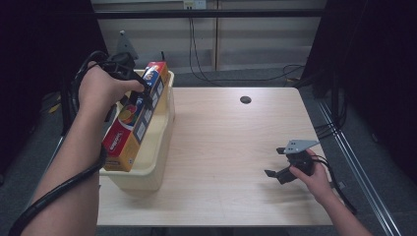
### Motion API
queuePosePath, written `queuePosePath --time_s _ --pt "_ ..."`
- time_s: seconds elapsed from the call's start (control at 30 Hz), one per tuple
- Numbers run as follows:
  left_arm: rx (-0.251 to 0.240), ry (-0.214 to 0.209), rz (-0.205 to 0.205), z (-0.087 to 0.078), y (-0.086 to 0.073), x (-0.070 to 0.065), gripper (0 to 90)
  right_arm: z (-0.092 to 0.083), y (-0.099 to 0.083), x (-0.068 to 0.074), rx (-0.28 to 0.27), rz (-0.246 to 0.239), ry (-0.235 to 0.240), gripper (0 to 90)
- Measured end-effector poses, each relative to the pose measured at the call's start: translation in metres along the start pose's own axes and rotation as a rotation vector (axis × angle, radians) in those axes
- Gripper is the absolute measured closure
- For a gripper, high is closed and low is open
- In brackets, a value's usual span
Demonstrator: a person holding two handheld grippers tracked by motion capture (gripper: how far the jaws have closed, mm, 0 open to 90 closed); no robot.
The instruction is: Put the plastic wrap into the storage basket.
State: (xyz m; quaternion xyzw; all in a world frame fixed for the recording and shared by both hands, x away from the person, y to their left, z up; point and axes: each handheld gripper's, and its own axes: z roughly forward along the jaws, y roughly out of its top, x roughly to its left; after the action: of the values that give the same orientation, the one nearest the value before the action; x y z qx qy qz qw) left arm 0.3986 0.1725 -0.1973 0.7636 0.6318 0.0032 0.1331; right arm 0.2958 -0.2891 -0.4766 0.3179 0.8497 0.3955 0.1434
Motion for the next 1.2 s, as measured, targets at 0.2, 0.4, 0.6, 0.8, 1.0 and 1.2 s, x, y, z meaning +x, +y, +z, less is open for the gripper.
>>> queuePosePath --time_s 0.2,0.4,0.6,0.8,1.0,1.2 --pt "0.002 0.002 -0.023 0.000 -0.003 0.008 40.9 0.000 0.000 0.000 0.000 0.002 -0.003 2.0" --pt "-0.001 0.011 -0.039 -0.001 -0.007 0.015 40.9 0.000 0.001 0.001 -0.003 -0.003 0.003 2.1" --pt "0.005 0.018 -0.053 0.001 -0.011 0.022 40.9 0.001 0.001 0.000 0.002 -0.006 0.011 2.1" --pt "0.010 0.023 -0.068 0.006 -0.013 0.027 40.9 0.001 0.001 0.002 0.000 -0.001 0.010 2.1" --pt "0.011 0.044 -0.086 0.007 -0.018 0.033 40.9 0.002 0.002 0.003 -0.001 -0.002 0.008 2.0" --pt "0.014 0.047 -0.091 0.013 -0.020 0.038 40.9 0.001 0.002 0.003 -0.005 -0.005 0.011 2.1"
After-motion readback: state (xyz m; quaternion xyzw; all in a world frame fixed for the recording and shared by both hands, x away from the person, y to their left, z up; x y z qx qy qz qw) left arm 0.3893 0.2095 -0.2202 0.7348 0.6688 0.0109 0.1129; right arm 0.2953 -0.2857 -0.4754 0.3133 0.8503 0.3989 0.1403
